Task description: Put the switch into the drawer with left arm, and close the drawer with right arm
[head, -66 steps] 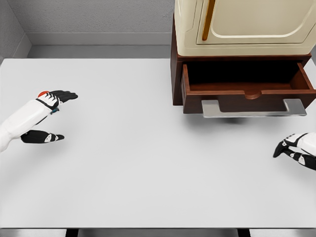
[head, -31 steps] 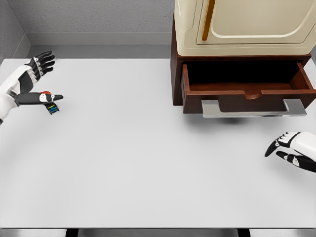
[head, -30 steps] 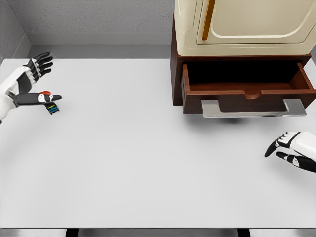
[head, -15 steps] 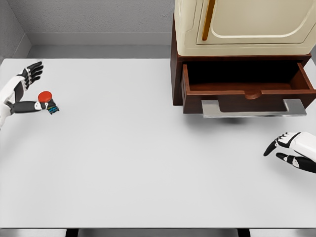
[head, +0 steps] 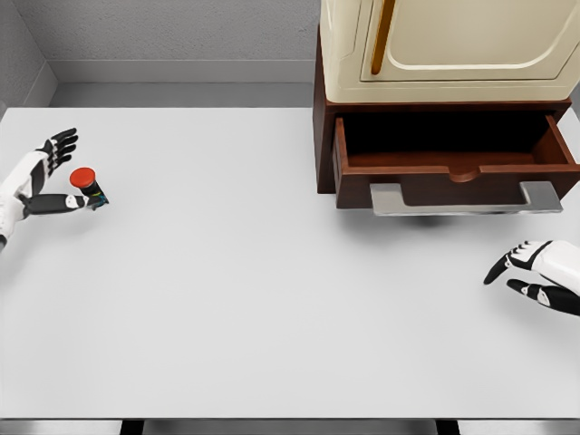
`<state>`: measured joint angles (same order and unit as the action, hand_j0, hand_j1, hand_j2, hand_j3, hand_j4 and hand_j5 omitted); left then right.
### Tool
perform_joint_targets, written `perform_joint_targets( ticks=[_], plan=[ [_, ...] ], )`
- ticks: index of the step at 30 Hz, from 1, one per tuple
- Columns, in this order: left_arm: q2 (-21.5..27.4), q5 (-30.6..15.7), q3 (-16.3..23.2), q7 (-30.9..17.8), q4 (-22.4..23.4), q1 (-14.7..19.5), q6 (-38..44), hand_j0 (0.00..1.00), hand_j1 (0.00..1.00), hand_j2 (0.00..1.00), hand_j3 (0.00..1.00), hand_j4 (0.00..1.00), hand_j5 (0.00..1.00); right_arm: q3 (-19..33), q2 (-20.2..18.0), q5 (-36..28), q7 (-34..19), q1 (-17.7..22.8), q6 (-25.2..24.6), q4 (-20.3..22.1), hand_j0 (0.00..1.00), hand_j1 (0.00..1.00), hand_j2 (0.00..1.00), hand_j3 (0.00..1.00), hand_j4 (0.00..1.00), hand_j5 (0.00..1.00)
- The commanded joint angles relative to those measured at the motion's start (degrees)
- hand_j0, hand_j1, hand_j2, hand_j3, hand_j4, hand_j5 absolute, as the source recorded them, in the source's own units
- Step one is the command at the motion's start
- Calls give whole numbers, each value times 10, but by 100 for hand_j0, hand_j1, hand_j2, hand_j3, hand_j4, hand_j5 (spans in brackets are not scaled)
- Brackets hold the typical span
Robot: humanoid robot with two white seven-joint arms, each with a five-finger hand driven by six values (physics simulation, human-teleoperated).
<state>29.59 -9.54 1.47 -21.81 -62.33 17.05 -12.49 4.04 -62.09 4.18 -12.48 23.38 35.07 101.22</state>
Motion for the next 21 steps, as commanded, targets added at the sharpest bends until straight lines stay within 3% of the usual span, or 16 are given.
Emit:
perform_joint_targets(
  ticks=[1, 3, 5, 6, 10, 21],
  plan=[
    [-8, 11, 0, 0, 18, 0, 1, 100, 100, 100, 100, 100, 100, 0, -3, -4, 0, 0, -1, 0, 54, 54, 54, 54, 54, 54],
    [-15, 12, -1, 1, 19, 1, -1, 100, 100, 100, 100, 100, 100, 0, -7, -4, 0, 0, -1, 0, 54, 54, 54, 54, 54, 54],
    [-18, 15, 2, 55, 19, 2, -4, 100, 100, 100, 100, 100, 100, 0, -7, -4, 1, 0, -1, 0, 54, 54, 54, 54, 54, 54],
    [-19, 26, -1, 59, 19, 2, -4, 100, 100, 100, 100, 100, 100, 0, -7, -4, 0, 0, -1, 0, 54, 54, 54, 54, 54, 54],
    [-31, 26, -2, 62, 40, 14, -3, 100, 100, 100, 100, 100, 100, 0, -7, -4, 0, -1, -1, 0, 54, 54, 54, 54, 54, 54],
    [-44, 57, 0, 62, 36, 11, -22, 96, 96, 96, 96, 96, 96, 0, -7, -4, 0, -6, -1, 0, 54, 54, 54, 54, 54, 54]
  ],
)
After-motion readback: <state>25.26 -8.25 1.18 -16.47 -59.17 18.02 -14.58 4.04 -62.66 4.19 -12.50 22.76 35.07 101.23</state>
